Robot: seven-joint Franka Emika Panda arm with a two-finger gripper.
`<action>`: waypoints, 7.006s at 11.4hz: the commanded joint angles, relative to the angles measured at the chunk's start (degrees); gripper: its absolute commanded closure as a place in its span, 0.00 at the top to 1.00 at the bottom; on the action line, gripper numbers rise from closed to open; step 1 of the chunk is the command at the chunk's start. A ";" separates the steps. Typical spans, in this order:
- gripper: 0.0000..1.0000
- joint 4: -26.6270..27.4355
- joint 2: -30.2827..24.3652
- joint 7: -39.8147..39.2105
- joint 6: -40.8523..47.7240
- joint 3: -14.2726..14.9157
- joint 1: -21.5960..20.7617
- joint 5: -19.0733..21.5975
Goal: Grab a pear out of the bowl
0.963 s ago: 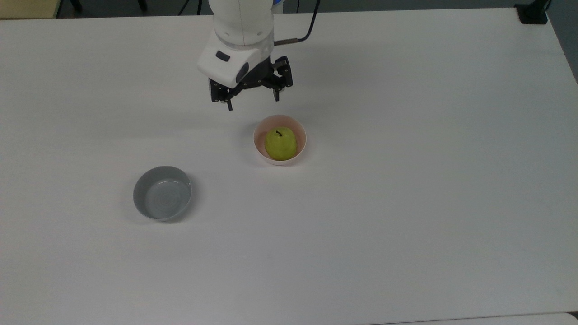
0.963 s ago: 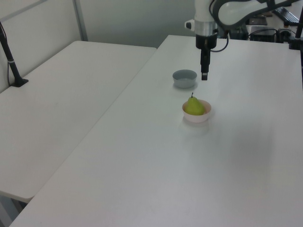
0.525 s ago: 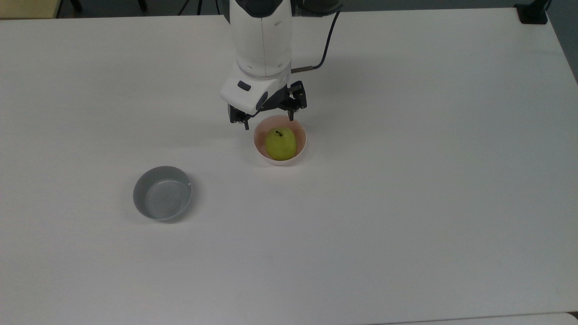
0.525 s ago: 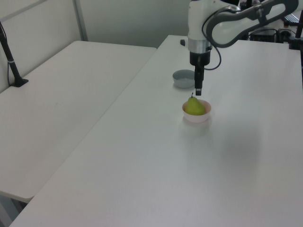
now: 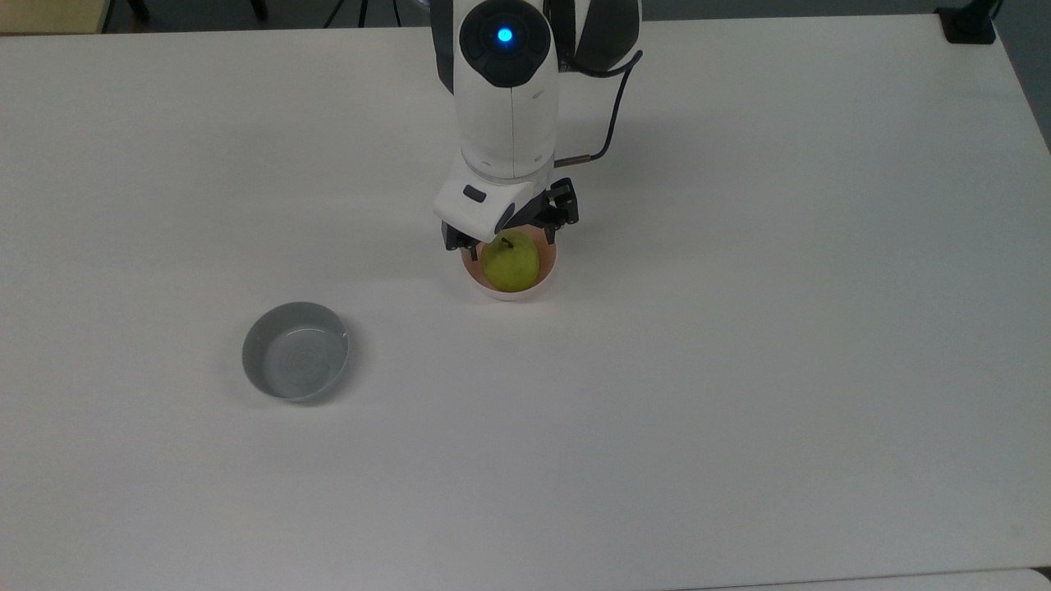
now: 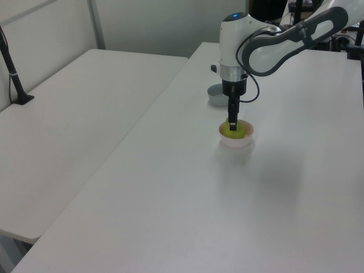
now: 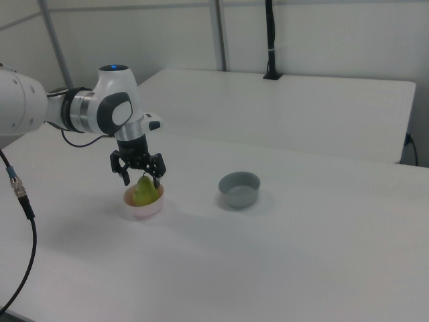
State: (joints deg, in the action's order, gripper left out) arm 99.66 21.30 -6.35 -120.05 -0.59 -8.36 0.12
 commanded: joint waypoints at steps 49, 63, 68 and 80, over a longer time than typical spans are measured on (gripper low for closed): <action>0.72 2.38 1.64 -23.62 -8.62 2.18 26.55 -0.56; 1.00 -5.00 -22.96 3.26 25.90 2.35 14.71 -0.04; 1.00 -4.82 -22.36 -0.48 22.60 6.31 6.07 3.47; 1.00 -4.91 -21.65 0.99 22.32 5.60 6.16 3.57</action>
State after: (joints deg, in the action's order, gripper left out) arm 94.35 0.23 -5.42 -96.28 4.09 -1.25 2.55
